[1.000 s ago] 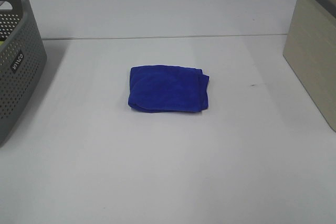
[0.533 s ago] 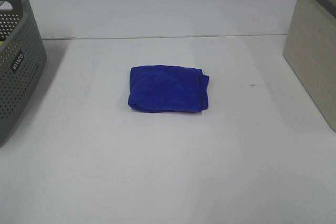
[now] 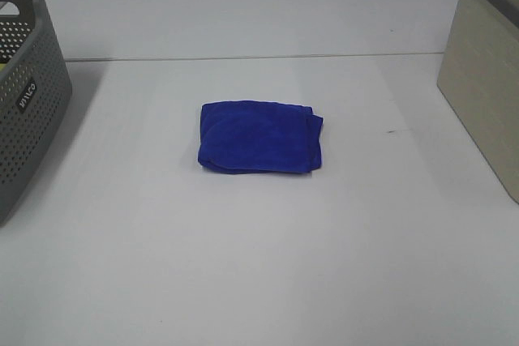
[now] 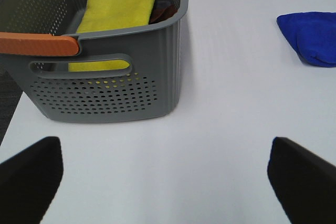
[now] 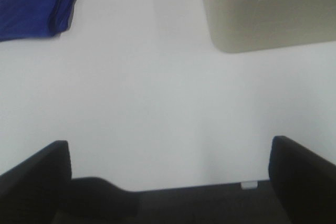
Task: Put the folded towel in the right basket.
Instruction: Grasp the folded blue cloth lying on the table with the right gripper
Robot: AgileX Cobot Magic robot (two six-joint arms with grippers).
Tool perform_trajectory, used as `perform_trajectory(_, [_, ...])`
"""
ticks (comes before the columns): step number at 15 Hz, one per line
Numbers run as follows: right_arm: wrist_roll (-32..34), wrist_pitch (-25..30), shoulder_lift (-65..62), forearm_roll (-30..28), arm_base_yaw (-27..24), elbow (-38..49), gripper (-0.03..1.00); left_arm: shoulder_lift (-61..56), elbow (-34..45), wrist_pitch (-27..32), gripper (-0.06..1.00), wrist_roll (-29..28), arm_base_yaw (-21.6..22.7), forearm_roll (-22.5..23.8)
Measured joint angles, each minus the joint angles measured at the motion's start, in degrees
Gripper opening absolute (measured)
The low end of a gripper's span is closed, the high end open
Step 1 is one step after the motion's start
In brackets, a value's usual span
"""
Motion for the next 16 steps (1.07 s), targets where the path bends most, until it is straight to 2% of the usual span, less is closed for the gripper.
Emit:
perform_trajectory(2, [0.00, 3.15, 12.83, 2.64, 0.00, -8.14, 0.97, 0.00, 0.00, 0.00, 0.99, 0.00, 0.00, 0.00])
perform_trajectory(6, [0.00, 3.95, 38.45, 5.44, 0.00, -27.67, 0.97, 0.00, 0.00, 0.00, 0.99, 0.00, 0.00, 0.00])
perform_trajectory(8, [-0.69, 3.95, 45.38, 6.25, 0.00, -32.95, 0.97, 0.00, 0.00, 0.00, 0.99, 0.00, 0.00, 0.00])
perform_trajectory(11, [-2.46, 2.64, 52.54, 12.38, 0.17, -37.01, 0.97, 0.00, 0.00, 0.00, 0.99, 0.00, 0.00, 0.00])
perform_trajectory(12, [-3.55, -0.86, 60.68, 14.78, 4.81, -41.25, 0.96, 0.00, 0.00, 0.00, 0.99, 0.00, 0.00, 0.00])
perform_trajectory(13, [-3.55, -0.86, 60.68, 14.78, 4.81, -41.25, 0.96, 0.00, 0.00, 0.00, 0.99, 0.00, 0.00, 0.00])
perform_trajectory(14, [-3.55, -3.44, 71.79, 16.79, 11.34, -45.78, 0.96, 0.00, 0.00, 0.00, 0.99, 0.00, 0.00, 0.00])
perform_trajectory(16, [-4.64, -4.98, 82.85, 21.20, 14.73, -50.76, 0.96, 0.00, 0.00, 0.00, 0.99, 0.00, 0.00, 0.00])
